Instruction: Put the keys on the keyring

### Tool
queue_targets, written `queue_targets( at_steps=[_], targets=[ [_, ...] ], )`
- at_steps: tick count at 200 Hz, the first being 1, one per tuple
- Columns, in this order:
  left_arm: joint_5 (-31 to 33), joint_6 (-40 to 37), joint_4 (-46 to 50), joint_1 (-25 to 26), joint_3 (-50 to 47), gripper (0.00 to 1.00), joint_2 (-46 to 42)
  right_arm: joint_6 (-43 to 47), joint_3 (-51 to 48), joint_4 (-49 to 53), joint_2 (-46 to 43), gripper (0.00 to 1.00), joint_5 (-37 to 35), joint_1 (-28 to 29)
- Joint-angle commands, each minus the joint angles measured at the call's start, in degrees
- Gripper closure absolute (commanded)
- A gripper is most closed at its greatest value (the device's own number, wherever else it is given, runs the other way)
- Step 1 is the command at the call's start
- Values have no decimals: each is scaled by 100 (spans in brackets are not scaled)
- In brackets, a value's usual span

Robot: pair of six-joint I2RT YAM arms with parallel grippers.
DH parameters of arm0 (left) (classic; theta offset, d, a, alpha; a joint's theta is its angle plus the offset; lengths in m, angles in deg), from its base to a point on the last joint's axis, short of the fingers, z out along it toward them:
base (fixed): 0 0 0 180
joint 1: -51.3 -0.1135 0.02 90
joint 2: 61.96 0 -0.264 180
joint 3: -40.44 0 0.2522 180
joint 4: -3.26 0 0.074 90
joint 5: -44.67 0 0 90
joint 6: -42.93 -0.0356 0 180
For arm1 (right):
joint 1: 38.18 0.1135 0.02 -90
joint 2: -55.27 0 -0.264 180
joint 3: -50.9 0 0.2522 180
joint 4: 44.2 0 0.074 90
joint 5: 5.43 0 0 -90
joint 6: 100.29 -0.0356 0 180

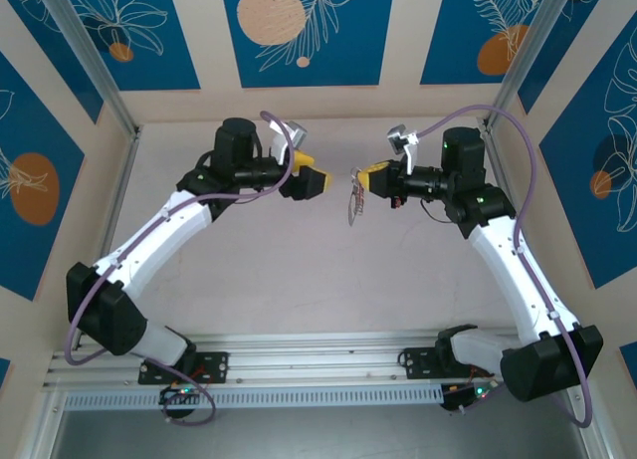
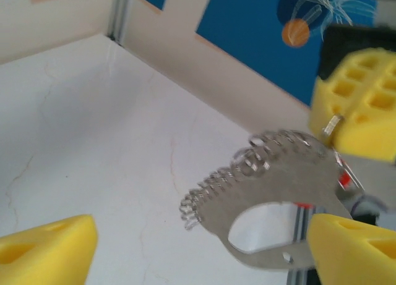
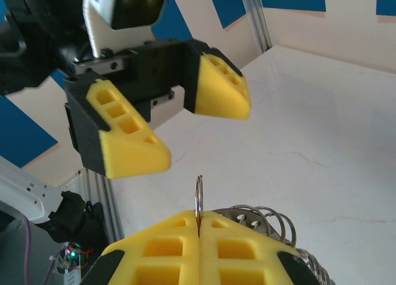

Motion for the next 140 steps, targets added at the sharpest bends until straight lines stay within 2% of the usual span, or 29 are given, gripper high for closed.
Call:
queue_targets(
  at_steps=[1,15,30,51,68,100,140],
  targets=[
    [697,1257,-1110,49,-227,8,-353,-385,-79,-469,-166,100,251,-32],
    [928,1251,-1133,128,-383,7,-475,-452,-97,-522,-169,100,300,-29],
    [791,1162,-1148,149,-497,10,-579,-501,-112,-582,-167,100,340,-29],
    [475,1148,-1207,149,-597,20,-644,-684,-170,-777,-170,100,423,-29],
    [158,1281,-1570,147,-796,30,-682,-874,-240,-965,-175,100,499,-4],
    [-417,1608,-2355,156,-1073,43,-705,-1088,-351,-1124,-235,100,483,74],
    [-884,1806,-2812,244,-1069,44,-653,-1414,-435,-1350,-288,100,461,182]
  ],
)
